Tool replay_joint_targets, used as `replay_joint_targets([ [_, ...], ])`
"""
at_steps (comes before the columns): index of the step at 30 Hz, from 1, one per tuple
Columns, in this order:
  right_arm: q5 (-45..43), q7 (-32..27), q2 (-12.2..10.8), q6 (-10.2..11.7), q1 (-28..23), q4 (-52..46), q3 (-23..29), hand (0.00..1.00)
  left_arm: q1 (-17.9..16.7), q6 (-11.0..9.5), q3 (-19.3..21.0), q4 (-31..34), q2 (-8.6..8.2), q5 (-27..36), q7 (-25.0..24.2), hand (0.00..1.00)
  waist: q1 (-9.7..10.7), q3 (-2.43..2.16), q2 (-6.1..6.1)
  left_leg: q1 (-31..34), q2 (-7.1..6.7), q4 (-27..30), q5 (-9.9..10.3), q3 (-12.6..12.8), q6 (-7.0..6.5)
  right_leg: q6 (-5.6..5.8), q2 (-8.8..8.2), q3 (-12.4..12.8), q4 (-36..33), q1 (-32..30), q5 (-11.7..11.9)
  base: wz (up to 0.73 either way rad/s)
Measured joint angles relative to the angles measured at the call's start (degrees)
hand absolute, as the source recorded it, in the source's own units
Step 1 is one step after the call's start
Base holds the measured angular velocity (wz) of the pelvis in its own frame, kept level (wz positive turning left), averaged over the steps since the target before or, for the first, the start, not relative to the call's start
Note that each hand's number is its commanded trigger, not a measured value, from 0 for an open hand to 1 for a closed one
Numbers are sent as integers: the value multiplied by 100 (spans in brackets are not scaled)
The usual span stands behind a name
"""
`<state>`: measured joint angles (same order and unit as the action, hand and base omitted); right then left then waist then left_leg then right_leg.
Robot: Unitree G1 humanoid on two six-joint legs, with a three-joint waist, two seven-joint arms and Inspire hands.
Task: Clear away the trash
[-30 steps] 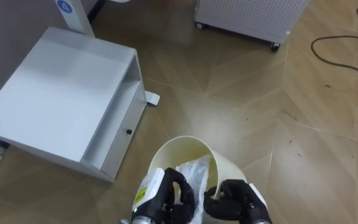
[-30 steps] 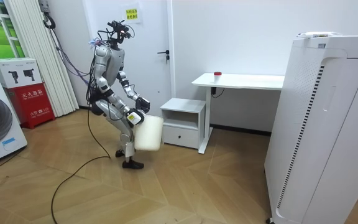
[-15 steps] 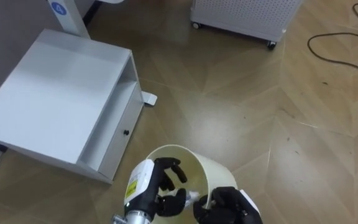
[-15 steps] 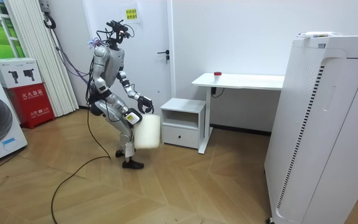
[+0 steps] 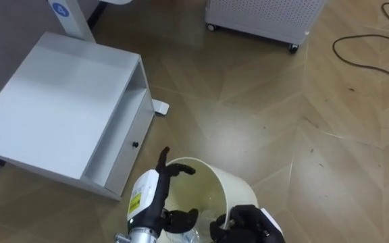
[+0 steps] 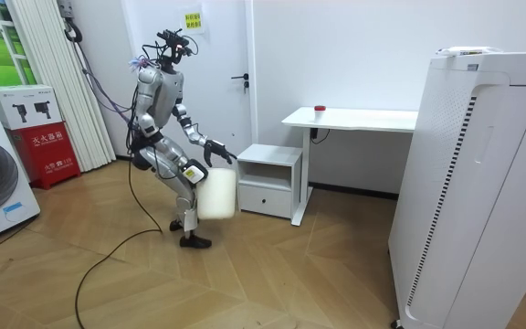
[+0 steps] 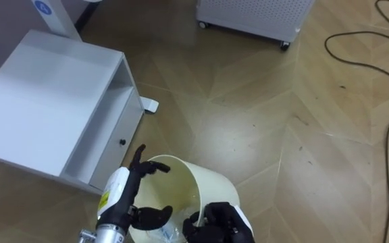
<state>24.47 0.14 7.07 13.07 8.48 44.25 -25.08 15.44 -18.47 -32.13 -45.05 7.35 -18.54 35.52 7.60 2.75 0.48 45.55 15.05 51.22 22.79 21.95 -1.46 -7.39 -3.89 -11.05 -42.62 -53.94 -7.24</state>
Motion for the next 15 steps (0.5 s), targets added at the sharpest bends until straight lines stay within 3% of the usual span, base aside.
replay_joint_targets([
  [11, 20, -56, 46, -2, -71, 17, 0, 100, -22, -3, -9, -1, 14, 100, -1, 0, -5, -1, 3, -127, -6, -20, -1, -3, 9, -3, 6, 10, 1, 115, -8, 0],
  [15, 29, -72, 190, -3, -110, 287, 14, 100, -114, -38, -7, -13, 24, 348, -30, 0, -3, 4, 14, -540, -81, -224, -8, 25, 8, 43, -14, 40, 111, 493, -31, 2],
])
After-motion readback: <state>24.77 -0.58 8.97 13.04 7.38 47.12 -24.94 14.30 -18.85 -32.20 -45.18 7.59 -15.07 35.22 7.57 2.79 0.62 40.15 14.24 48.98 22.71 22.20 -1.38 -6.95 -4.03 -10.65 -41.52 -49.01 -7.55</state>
